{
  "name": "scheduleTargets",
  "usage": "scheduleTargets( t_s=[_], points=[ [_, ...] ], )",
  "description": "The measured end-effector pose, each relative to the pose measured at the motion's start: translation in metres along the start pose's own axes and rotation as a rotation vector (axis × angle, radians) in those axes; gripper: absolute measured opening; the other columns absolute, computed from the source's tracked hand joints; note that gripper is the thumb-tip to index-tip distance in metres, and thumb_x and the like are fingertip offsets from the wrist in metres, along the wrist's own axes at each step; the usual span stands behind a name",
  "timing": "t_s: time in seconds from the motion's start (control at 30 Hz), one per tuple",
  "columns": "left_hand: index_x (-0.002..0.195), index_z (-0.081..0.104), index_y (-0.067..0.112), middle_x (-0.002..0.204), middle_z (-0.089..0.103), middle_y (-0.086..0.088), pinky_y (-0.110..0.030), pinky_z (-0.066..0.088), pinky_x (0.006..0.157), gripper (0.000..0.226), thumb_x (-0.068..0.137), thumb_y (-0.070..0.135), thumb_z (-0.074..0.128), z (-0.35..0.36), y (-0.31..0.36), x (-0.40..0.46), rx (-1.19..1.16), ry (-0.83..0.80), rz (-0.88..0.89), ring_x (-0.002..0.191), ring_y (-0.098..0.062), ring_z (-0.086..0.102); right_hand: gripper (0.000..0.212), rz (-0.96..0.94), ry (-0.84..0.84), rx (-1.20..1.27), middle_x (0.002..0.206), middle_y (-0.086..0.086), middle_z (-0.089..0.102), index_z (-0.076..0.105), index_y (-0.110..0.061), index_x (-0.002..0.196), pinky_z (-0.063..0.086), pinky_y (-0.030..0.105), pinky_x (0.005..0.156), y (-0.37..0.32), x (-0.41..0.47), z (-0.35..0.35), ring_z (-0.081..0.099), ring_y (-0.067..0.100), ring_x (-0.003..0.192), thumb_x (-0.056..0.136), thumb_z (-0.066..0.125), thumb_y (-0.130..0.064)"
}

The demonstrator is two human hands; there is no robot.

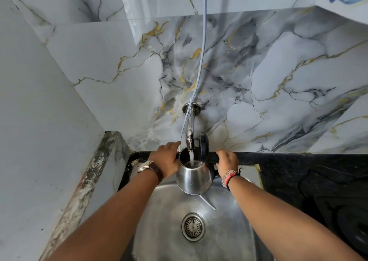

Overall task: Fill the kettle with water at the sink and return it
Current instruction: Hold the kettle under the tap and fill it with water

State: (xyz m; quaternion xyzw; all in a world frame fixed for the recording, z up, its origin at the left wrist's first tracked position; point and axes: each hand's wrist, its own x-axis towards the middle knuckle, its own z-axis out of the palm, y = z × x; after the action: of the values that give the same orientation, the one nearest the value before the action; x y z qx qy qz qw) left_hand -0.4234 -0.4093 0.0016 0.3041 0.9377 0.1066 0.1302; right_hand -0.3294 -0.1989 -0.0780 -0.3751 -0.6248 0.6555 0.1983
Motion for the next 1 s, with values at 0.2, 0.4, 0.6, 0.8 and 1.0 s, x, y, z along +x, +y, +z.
scheduleTargets(
  t_s=[0.2,0.4,0.6,0.8,1.0],
  points=[
    [0.157,0.001,0.021,0.166,0.012,-0.001,-0.053,0.029,0.115,0.095,0.079,0.011,0.053,0.029,0.006,-0.022,0.013,-0.071,-0.061,0.150,-0.028,0.015,0.043,-0.028,0.032,-0.024,0.047,-0.004,0.033,0.042,-0.020,0.043,0.034,0.038,0.061,0.000,-0.008,-0.005,0.035,0.023,0.057,0.076,0.061,-0.040],
    [0.154,-0.016,0.019,0.167,-0.012,0.000,-0.052,0.016,0.120,0.097,0.085,0.000,0.048,0.049,0.018,-0.024,0.078,0.017,-0.120,0.152,-0.026,-0.002,0.044,-0.032,0.036,-0.046,0.041,-0.010,0.035,0.047,-0.021,0.041,0.034,0.032,0.057,-0.003,-0.016,-0.010,0.035,0.015,0.045,0.076,0.060,-0.044],
    [0.154,-0.017,0.019,0.167,-0.012,-0.001,-0.053,0.014,0.120,0.094,0.084,0.001,0.045,0.062,0.016,-0.018,0.075,0.061,-0.137,0.152,-0.028,-0.002,0.045,-0.040,0.059,-0.048,0.043,-0.011,0.033,0.045,-0.019,0.042,0.034,0.034,0.058,-0.002,-0.014,-0.010,0.034,0.019,0.052,0.075,0.062,-0.044],
    [0.154,-0.016,0.018,0.167,-0.009,-0.002,-0.053,0.014,0.120,0.096,0.084,0.002,0.047,0.065,0.010,-0.023,0.059,0.069,-0.139,0.152,-0.027,-0.002,0.044,-0.050,0.067,-0.051,0.045,-0.009,0.033,0.044,-0.019,0.045,0.031,0.031,0.054,-0.001,-0.026,-0.007,0.031,0.013,0.046,0.072,0.062,-0.048],
    [0.153,-0.018,0.017,0.166,-0.013,-0.003,-0.055,0.009,0.121,0.097,0.083,0.001,0.048,0.056,0.013,-0.027,0.084,0.049,-0.132,0.152,-0.028,-0.006,0.045,-0.063,0.054,-0.085,0.040,-0.011,0.034,0.047,-0.019,0.043,0.032,0.031,0.056,-0.009,-0.031,-0.009,0.032,0.010,0.043,0.072,0.059,-0.052]
  ],
)
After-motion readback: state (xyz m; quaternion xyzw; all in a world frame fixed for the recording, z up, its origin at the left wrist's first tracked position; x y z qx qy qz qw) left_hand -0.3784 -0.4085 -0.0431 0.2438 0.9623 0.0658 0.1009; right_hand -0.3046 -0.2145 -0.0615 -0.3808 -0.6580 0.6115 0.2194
